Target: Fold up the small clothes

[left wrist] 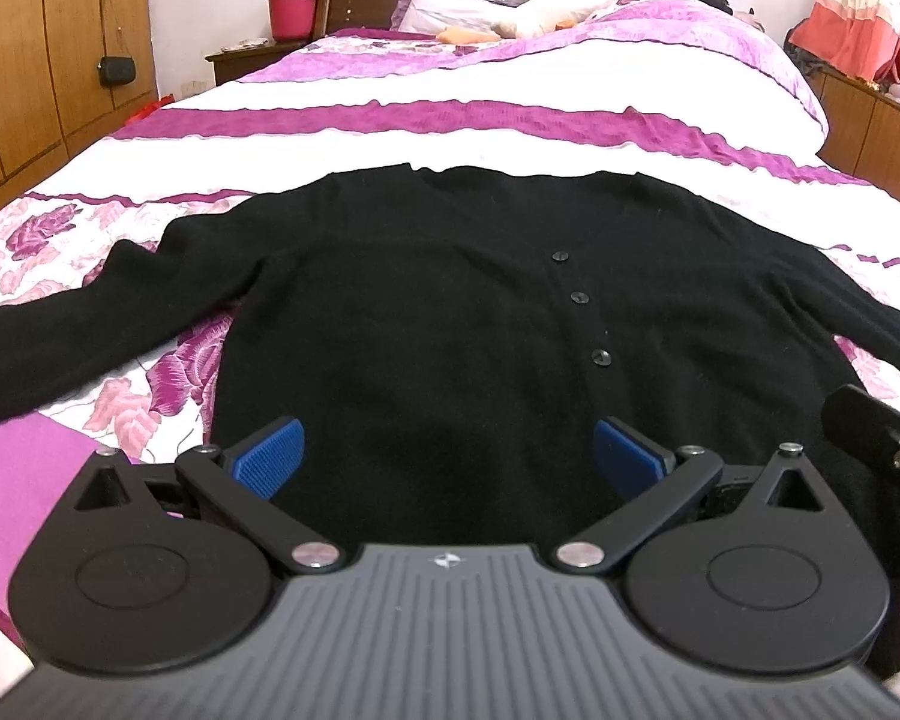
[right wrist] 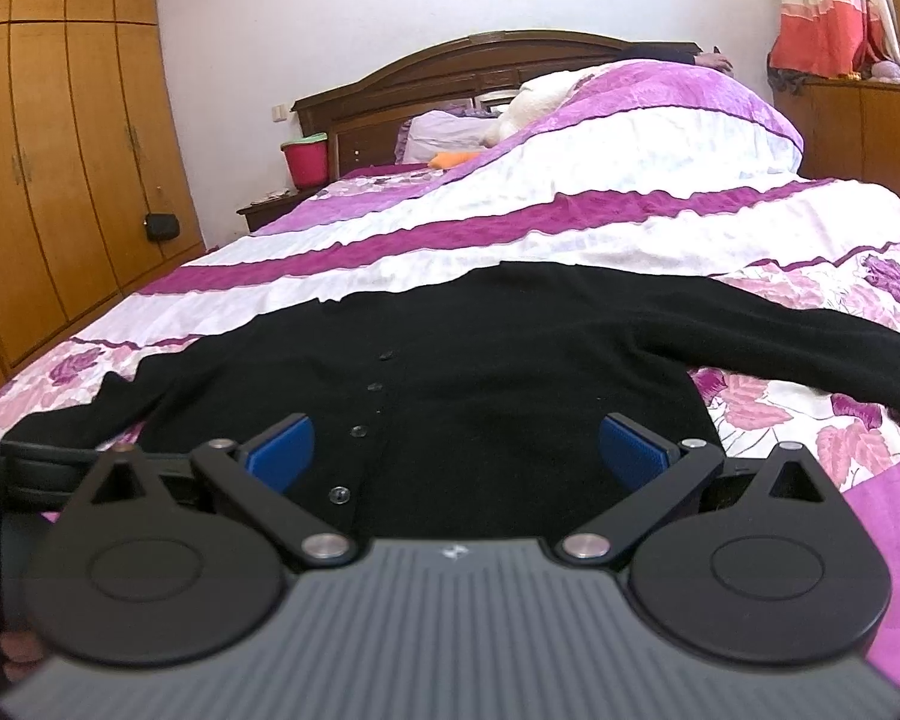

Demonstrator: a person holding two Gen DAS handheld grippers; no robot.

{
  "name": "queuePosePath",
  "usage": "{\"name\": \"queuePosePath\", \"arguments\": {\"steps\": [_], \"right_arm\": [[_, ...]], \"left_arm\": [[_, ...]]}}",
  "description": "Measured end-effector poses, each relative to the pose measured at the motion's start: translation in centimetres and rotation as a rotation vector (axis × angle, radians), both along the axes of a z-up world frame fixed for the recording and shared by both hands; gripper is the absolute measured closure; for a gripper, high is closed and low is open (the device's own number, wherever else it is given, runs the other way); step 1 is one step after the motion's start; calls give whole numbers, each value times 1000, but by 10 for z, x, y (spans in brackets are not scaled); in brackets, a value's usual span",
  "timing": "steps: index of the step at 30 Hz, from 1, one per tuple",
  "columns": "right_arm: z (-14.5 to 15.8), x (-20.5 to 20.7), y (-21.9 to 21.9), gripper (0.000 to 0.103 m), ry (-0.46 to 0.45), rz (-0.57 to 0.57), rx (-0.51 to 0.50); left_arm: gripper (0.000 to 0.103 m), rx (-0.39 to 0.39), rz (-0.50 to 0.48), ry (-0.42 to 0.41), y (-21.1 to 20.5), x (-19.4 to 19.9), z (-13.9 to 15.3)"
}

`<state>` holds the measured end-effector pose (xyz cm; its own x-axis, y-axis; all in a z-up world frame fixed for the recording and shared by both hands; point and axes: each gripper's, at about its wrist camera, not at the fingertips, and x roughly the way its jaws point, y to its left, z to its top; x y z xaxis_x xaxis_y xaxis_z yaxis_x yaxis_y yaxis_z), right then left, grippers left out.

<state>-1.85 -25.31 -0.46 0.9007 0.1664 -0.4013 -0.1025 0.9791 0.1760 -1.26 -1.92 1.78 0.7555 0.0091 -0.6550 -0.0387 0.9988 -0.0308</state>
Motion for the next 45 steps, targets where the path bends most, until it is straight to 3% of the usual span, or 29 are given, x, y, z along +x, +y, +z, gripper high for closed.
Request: {"name": "queuePosePath", "arguments": {"steps": [22,35,45], "right_arm": [[-9,29,-41,0,35,-76,35],[-17,56,-109,0,66,-234,-69],[-46,86,-167,0,179,-317,-172]], "left_arm": [[0,31,-1,40,-13,30,-4],[0,57,18,56,-15,54,-2],[0,73,18,90,-22,67,-11]]}}
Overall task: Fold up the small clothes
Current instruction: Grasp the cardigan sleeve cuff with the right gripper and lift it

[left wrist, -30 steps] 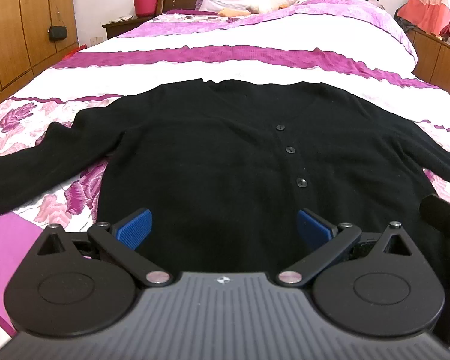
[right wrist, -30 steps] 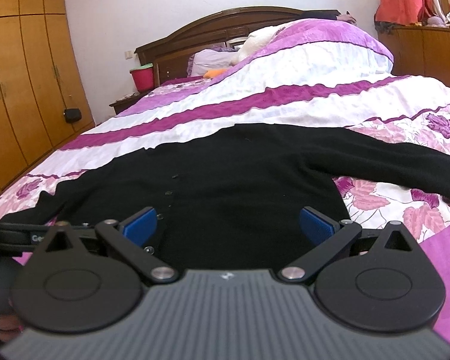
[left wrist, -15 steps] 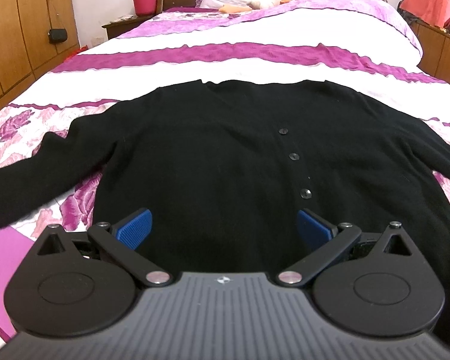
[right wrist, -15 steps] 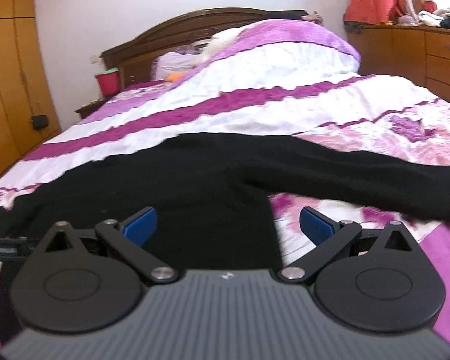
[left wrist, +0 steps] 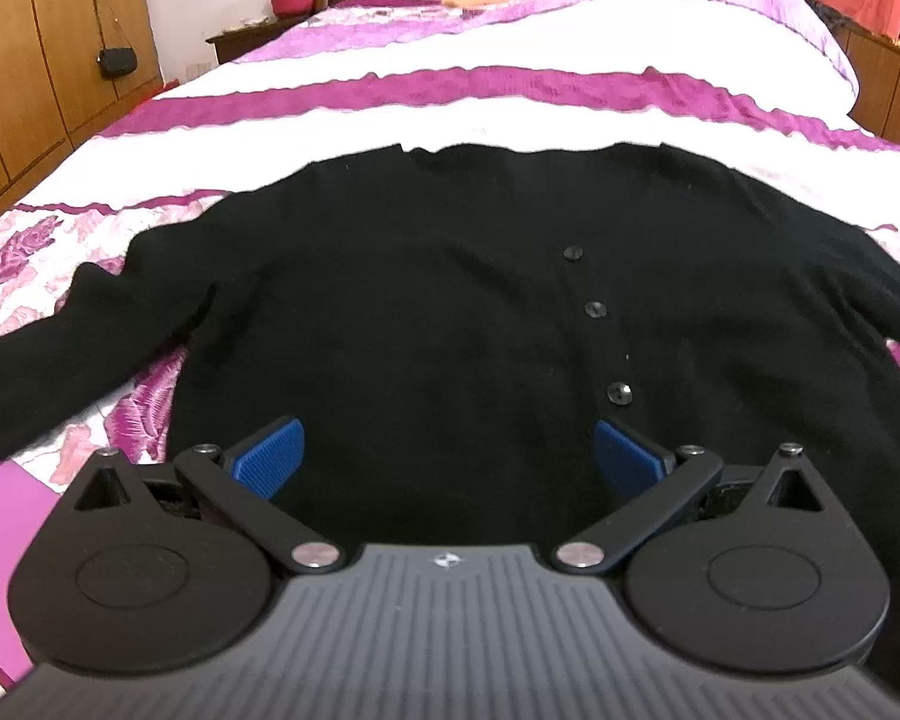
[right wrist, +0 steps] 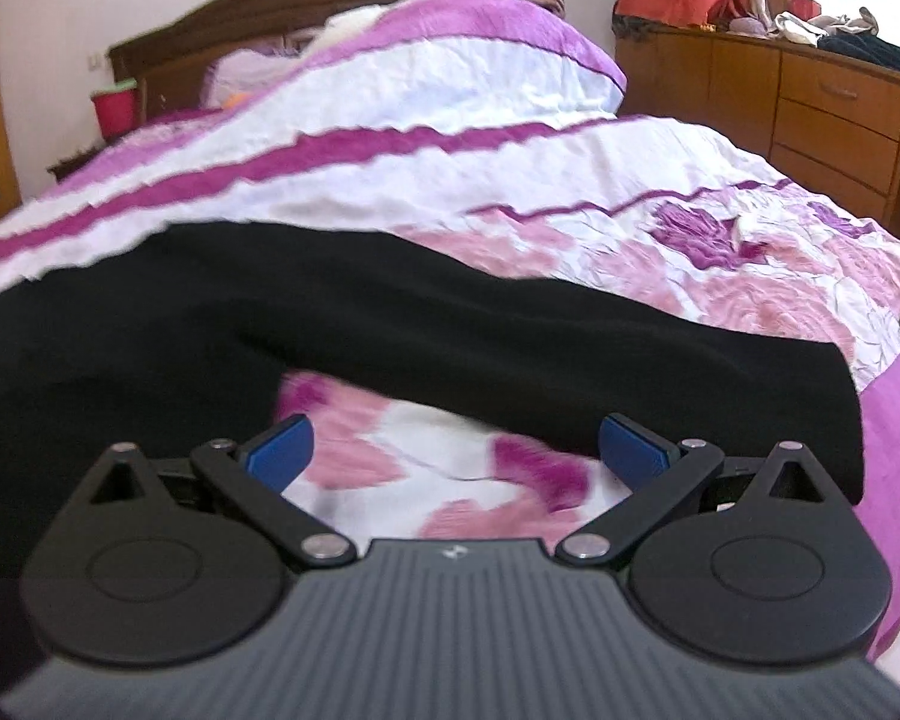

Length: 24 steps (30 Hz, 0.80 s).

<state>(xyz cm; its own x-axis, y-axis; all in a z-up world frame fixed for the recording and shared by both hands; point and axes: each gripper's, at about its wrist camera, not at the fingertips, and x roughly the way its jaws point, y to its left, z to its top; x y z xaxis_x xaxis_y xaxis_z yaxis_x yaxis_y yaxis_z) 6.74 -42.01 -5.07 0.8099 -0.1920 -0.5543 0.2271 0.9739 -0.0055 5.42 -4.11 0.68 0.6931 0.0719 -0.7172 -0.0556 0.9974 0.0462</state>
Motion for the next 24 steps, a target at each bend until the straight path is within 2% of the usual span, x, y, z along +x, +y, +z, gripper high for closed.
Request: {"name": "queuePosePath", "arguments": {"steps": [9,12,15,21,22,24], "right_arm": [[-22,25,-29,0,48,1,-115],[-29,25,-45,0,46,-3,-75],[-29,11,-58,0,31,-53,-30],[-31,8,-70,0,13,-116,-54],[-31,10,-70,2,10,-121,-52],[-29,15,-72,16,-10,-136,-41]], "left_arm": [[0,28,-6,39,-13,14,-16],[0,35,-8,52,-16,18,-24],[0,30,-7,54,-13,20,-31],[0,12,7,64,-6,25,-41],[0,16,2,63,-6,26,-42],[0,29,-11,56,-7,26,-43]]}}
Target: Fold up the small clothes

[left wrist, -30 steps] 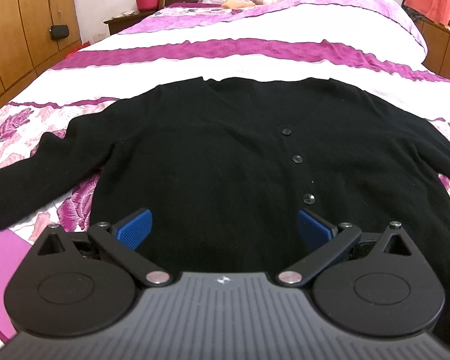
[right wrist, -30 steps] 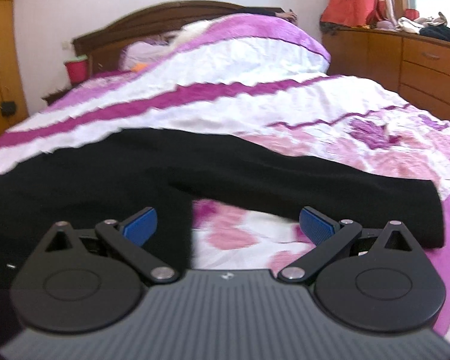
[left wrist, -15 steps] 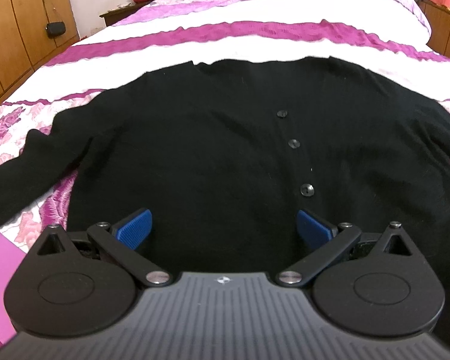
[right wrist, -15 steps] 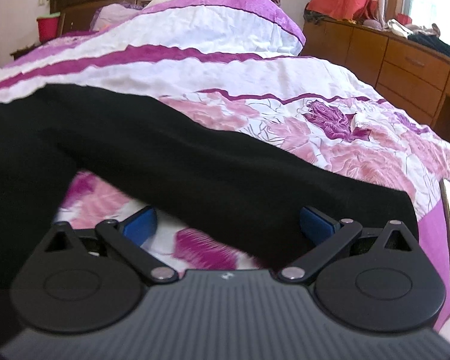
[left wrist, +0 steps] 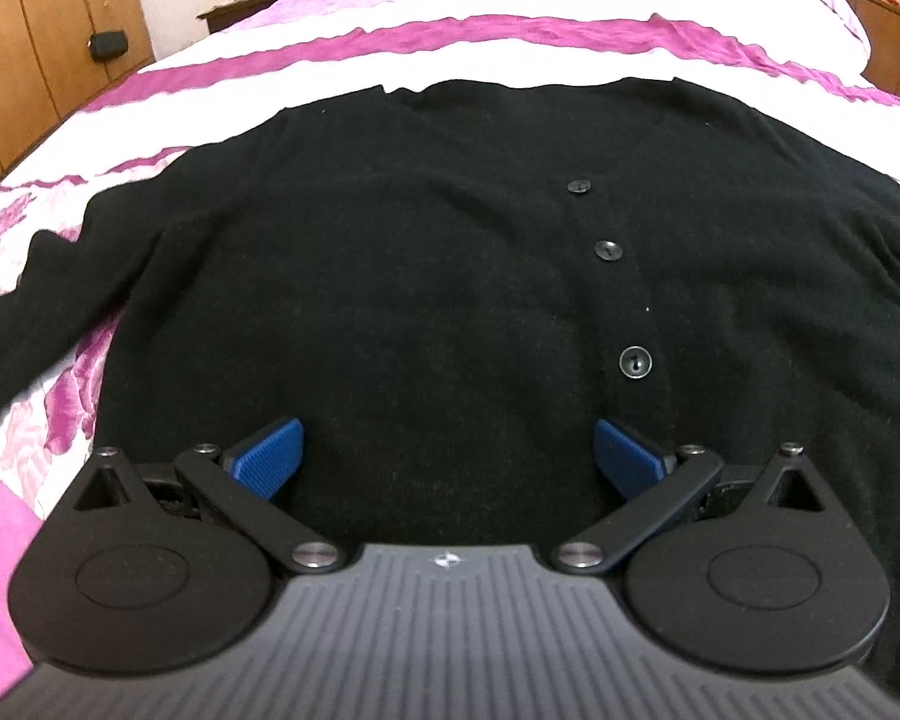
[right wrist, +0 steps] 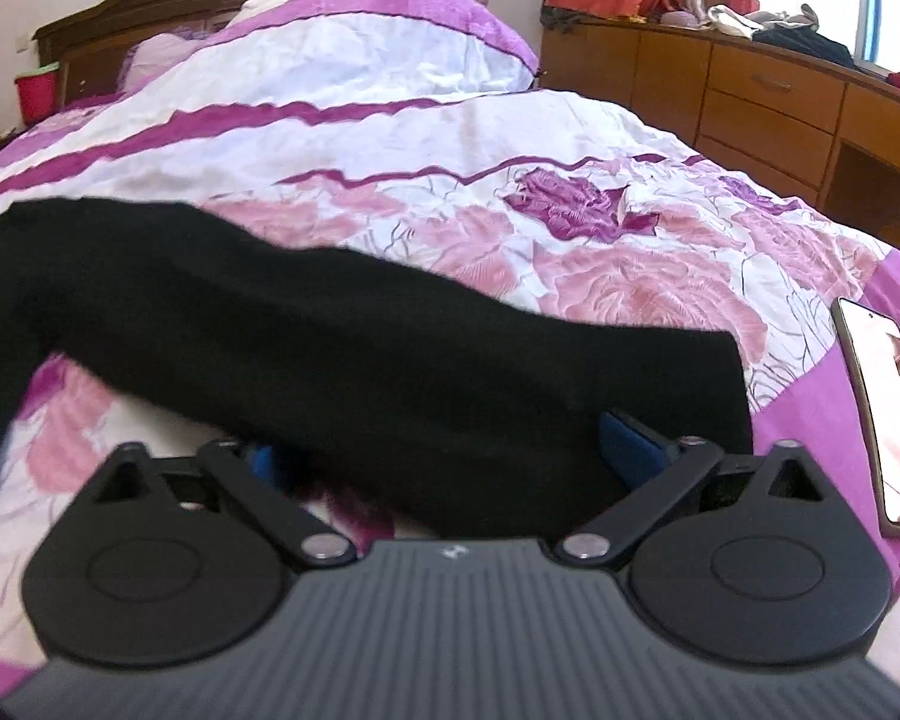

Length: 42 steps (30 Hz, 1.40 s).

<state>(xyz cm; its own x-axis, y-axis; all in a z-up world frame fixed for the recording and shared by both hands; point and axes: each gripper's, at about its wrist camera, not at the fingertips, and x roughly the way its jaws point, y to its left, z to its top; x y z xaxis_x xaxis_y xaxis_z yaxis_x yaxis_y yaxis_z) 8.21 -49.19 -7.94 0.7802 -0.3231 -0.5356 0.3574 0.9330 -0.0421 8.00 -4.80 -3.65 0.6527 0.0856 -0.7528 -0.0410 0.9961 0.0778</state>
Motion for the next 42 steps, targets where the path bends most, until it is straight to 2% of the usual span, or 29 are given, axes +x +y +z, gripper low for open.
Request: {"name": "queuePosePath", "arguments": {"steps": [1,2,3,5,8,15,21,25,31,35,39,42], "right_arm": [[2,1,0,33,-15,-2,10],[5,2,0,45,-29,-3,21],[8,3,2,52,-45,-2,28],[15,4,9,77,-77,-3,13],[28,4,17,90,-138,6,3],[70,13,46,92,-306,102,30],[101,34,95,92,-382,259,45],[115,50,142,92,-400,364,35],[101,80,215,91,-342,511,50],[66,104,258,90,-216,590,80],[31,120,280,86,-69,625,119],[20,113,292,84,-64,614,77]], "left_arm": [[0,4,-7,-4,0,0,-1],[0,3,-10,-7,0,0,-1],[0,0,-12,-9,2,0,-1],[0,-11,-16,-8,4,-1,0],[0,-33,-27,-14,10,-4,6],[0,-47,-1,-61,31,-12,25],[0,-45,38,-110,59,-12,45],[0,-59,68,-136,78,-11,54],[0,-76,93,-140,99,-5,50],[0,-87,83,-141,106,0,43],[0,-71,72,-141,108,10,34],[0,-79,69,-122,110,18,22]]}}
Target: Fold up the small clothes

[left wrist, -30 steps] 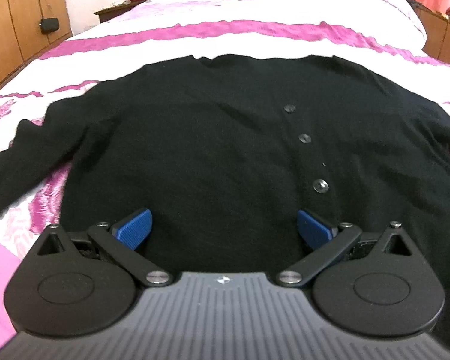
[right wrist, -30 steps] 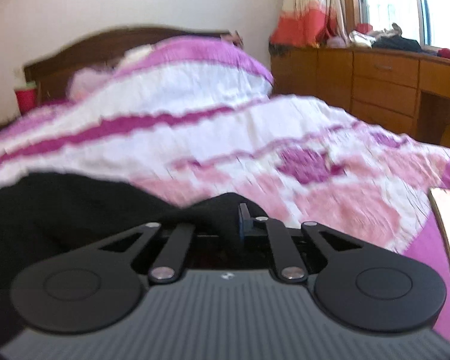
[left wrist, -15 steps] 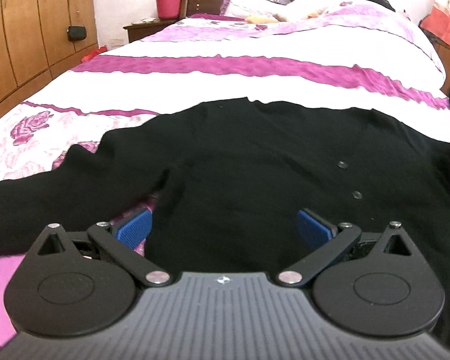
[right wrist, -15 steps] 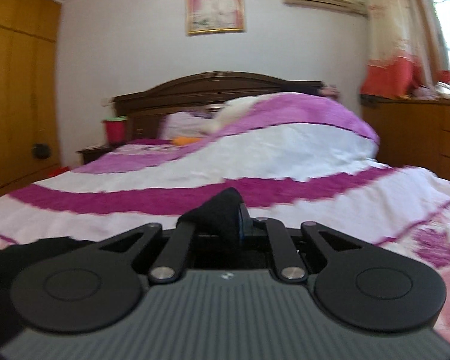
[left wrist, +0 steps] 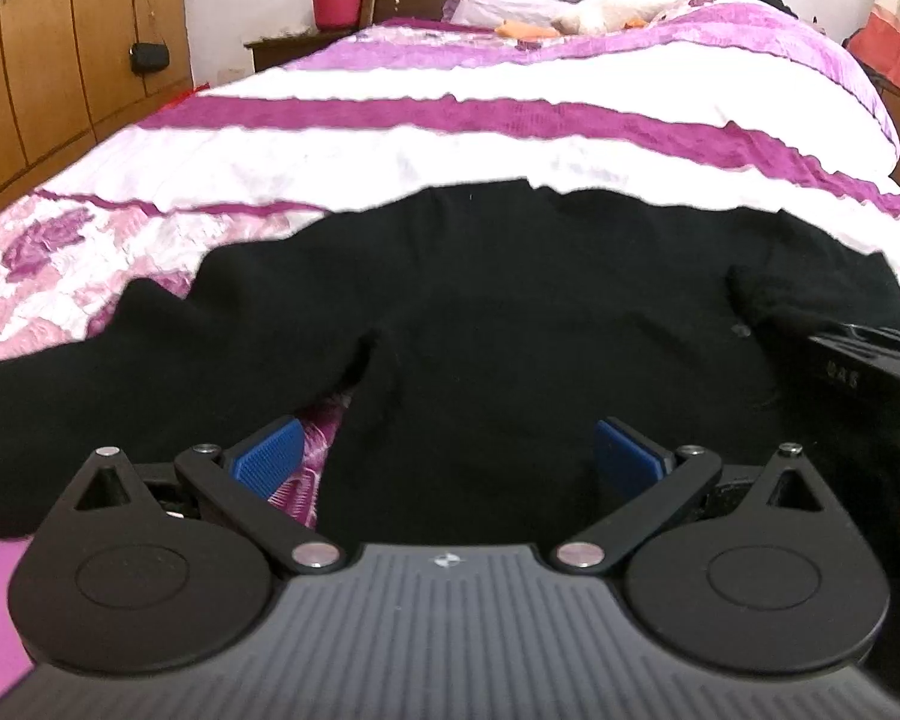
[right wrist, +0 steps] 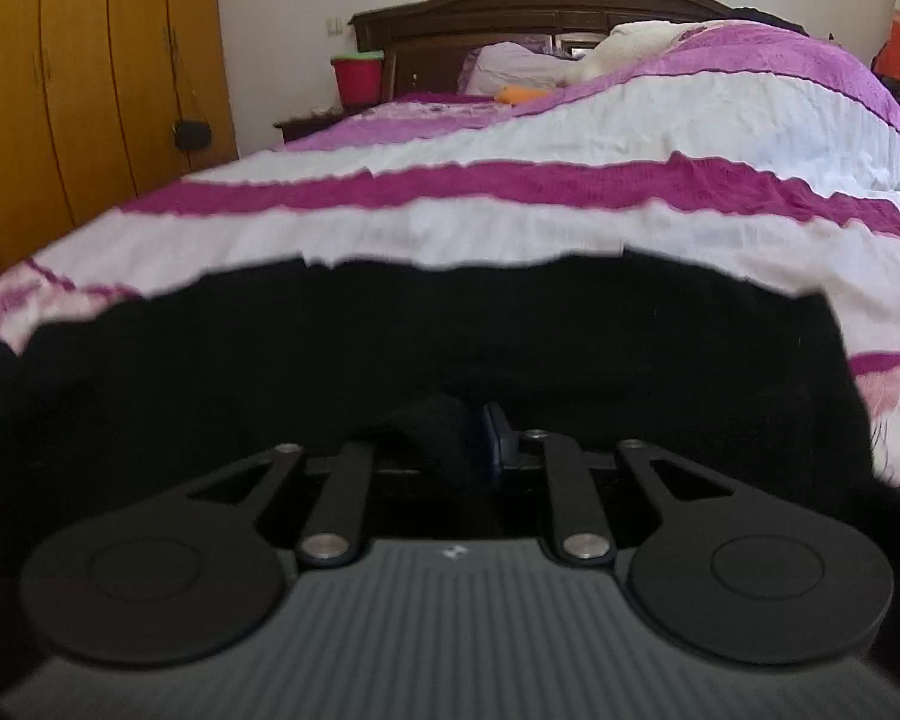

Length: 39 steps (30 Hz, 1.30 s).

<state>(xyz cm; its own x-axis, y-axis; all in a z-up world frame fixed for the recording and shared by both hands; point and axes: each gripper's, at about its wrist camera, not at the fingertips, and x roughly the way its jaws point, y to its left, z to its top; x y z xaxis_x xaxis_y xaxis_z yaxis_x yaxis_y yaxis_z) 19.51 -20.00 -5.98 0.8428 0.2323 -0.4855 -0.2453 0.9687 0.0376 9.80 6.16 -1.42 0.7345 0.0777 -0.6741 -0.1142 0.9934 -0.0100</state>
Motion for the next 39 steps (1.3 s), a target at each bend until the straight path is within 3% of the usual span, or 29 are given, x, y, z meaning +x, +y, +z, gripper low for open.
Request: {"name": "queuePosePath", "arguments": {"steps": [4,8,13,20,26,32,39], "right_arm": [[2,-9,-2,75,21,-19,9],[10,-26,-15,51,56,-41,40],[16,-52,-34,40,97,-30,122],[35,-91,-70,39,79,-24,192],[37,-104,-113,39,20,-174,175],[21,-98,-159,39,53,-312,263],[-7,-90,-169,39,84,-283,238]], "left_arm": [[0,1,12,23,1,9,-20],[0,56,-6,3,-7,12,-27],[0,50,-7,22,-7,18,-26],[0,-51,-44,-23,-22,4,10],[0,-18,-185,-83,-77,0,40],[0,39,-308,-104,-150,9,42],[1,76,-438,-127,-229,31,29]]}}
